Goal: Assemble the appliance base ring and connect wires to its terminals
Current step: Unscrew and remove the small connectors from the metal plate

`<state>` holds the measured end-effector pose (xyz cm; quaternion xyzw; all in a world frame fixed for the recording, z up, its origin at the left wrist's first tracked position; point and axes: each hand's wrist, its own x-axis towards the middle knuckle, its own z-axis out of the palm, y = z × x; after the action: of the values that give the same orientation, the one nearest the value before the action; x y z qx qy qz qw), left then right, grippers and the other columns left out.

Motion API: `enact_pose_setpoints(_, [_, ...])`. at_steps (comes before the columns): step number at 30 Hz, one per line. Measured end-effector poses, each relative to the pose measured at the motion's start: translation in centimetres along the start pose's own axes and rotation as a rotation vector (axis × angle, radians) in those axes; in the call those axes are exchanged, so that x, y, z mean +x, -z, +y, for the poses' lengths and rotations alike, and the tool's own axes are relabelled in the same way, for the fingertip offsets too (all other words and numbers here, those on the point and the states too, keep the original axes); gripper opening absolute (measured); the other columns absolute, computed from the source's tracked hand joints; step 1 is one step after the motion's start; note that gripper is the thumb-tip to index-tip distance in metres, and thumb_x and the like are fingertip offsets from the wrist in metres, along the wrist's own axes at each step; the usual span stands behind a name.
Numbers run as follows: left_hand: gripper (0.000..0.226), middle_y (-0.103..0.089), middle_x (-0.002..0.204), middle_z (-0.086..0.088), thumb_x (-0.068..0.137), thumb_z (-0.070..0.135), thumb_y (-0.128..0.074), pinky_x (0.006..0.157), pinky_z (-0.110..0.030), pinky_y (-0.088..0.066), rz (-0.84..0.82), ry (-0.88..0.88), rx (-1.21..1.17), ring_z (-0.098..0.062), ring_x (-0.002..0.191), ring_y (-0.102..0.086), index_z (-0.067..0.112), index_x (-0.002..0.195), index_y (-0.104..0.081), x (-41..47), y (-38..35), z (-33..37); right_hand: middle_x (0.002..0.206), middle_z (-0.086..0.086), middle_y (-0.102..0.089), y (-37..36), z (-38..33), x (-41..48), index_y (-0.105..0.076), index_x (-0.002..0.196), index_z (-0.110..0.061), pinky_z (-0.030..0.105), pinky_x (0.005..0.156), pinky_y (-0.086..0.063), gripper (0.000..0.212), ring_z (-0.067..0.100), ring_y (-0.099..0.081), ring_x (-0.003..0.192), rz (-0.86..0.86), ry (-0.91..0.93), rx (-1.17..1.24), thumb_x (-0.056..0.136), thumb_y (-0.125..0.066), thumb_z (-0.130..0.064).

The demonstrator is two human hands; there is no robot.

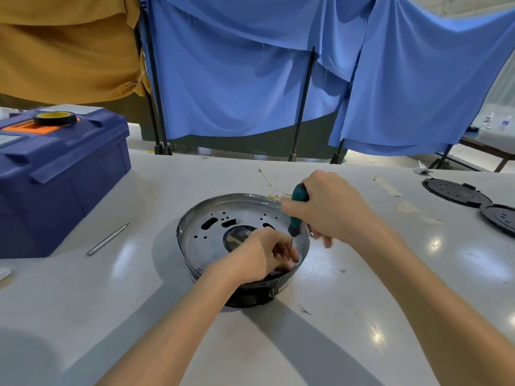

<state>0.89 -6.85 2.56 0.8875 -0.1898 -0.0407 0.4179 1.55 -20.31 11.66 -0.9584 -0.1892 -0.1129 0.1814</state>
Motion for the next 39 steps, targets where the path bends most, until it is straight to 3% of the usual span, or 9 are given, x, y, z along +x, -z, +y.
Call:
enact_pose_setpoints(4, [0.027, -0.062, 0.072, 0.012, 0.083, 0.004, -0.069, 0.059, -0.002, -0.038, 0.023, 0.008, -0.014, 0.011, 0.059, -0.054, 0.026, 0.068, -0.063, 0.0, -0.1, 0.0, 0.066, 0.016, -0.067, -1.2, -0.1, -0.1, -0.059, 0.081, -0.003, 0.044, 0.056, -0.058, 0.034, 0.027, -0.066, 0.049, 0.043, 0.001, 0.222, 0.089, -0.063, -0.036])
enact_pose_setpoints(8, [0.041, -0.062, 0.072, 0.008, 0.084, -0.006, -0.064, 0.058, -0.002, -0.037, 0.019, 0.045, 0.035, 0.006, 0.062, -0.056, 0.029, 0.063, -0.057, 0.3, 0.0, 0.1, 0.073, -0.003, -0.066, -1.1, 0.4, -0.3, -0.064, 0.101, -0.019, 0.034, 0.059, -0.059, 0.04, 0.014, -0.063, 0.046, 0.078, 0.003, 0.249, 0.083, -0.064, -0.055])
enact_pose_setpoints(11, [0.036, -0.067, 0.082, -0.003, 0.086, -0.01, -0.058, 0.061, -0.002, -0.037, -0.003, 0.085, 0.108, -0.006, 0.069, -0.056, 0.02, 0.066, -0.058, 0.5, -0.1, 0.4, 0.092, -0.016, -0.061, -0.7, 0.9, -0.6, -0.06, 0.121, -0.033, 0.026, 0.074, -0.052, 0.056, 0.008, -0.062, 0.076, 0.067, 0.077, 0.168, 0.075, -0.063, -0.065])
enact_pose_setpoints(14, [0.025, -0.071, 0.095, -0.012, 0.087, -0.012, -0.057, 0.055, 0.001, -0.034, -0.03, 0.093, 0.12, -0.003, 0.065, -0.052, 0.01, 0.076, -0.064, 0.9, -0.1, 0.6, 0.11, -0.014, -0.067, 0.3, 1.4, -0.5, -0.06, 0.123, -0.034, 0.017, 0.085, -0.048, 0.036, 0.005, -0.064, 0.101, -0.065, 0.189, 0.392, 0.087, -0.066, -0.03])
enact_pose_setpoints(18, [0.016, -0.065, 0.076, 0.001, 0.086, -0.014, -0.058, 0.053, 0.001, -0.035, -0.05, 0.11, 0.071, 0.004, 0.054, -0.051, -0.003, 0.086, -0.069, 0.9, -0.1, 0.4, 0.096, -0.005, -0.073, 0.9, 1.8, -0.4, -0.07, 0.107, -0.027, 0.014, 0.072, -0.056, 0.027, 0.006, -0.071, 0.085, -0.097, 0.228, 0.61, 0.084, -0.072, -0.013])
enact_pose_setpoints(24, [0.021, -0.067, 0.078, 0.001, 0.083, 0.002, -0.071, 0.06, -0.007, -0.041, 0.001, 0.031, -0.024, 0.0, 0.065, -0.057, 0.018, 0.07, -0.066, 0.0, 0.2, -0.1, 0.064, 0.003, -0.06, -1.5, 1.9, -0.7, -0.058, 0.083, -0.013, 0.04, 0.06, -0.055, 0.024, 0.024, -0.056, 0.059, 0.347, 0.119, 0.355, 0.076, -0.077, -0.026])
enact_pose_setpoints(30, [0.027, -0.062, 0.069, 0.003, 0.08, -0.016, -0.06, 0.057, -0.001, -0.038, -0.014, 0.074, 0.051, 0.01, 0.056, -0.054, 0.008, 0.069, -0.063, 0.6, -0.1, -0.2, 0.048, -0.003, -0.04, -3.4, 0.7, -1.9, -0.044, 0.068, -0.013, 0.027, 0.045, -0.033, 0.034, 0.021, -0.037, 0.043, 0.632, 0.058, -0.028, 0.086, -0.067, -0.031])
enact_pose_setpoints(36, [0.03, -0.06, 0.068, 0.008, 0.083, -0.016, -0.059, 0.054, 0.001, -0.038, -0.037, 0.113, 0.053, 0.013, 0.051, -0.054, 0.012, 0.075, -0.065, 0.8, -0.1, 0.1, 0.103, -0.005, -0.07, -1.2, 1.4, -1.9, -0.063, 0.126, -0.022, 0.025, 0.08, -0.059, 0.033, 0.01, -0.072, 0.082, 0.139, 0.234, 0.63, 0.093, -0.061, -0.019])
enact_pose_setpoints(39, [0.018, -0.063, 0.071, 0.004, 0.081, -0.01, -0.067, 0.06, -0.001, -0.04, -0.029, 0.1, 0.036, 0.0, 0.064, -0.058, 0.007, 0.079, -0.07, 0.6, 0.0, 0.0, 0.09, 0.001, -0.073, -1.3, 1.6, -1.6, -0.071, 0.105, -0.013, 0.032, 0.076, -0.061, 0.017, 0.01, -0.074, 0.076, 0.183, 0.265, 0.635, 0.088, -0.068, -0.014])
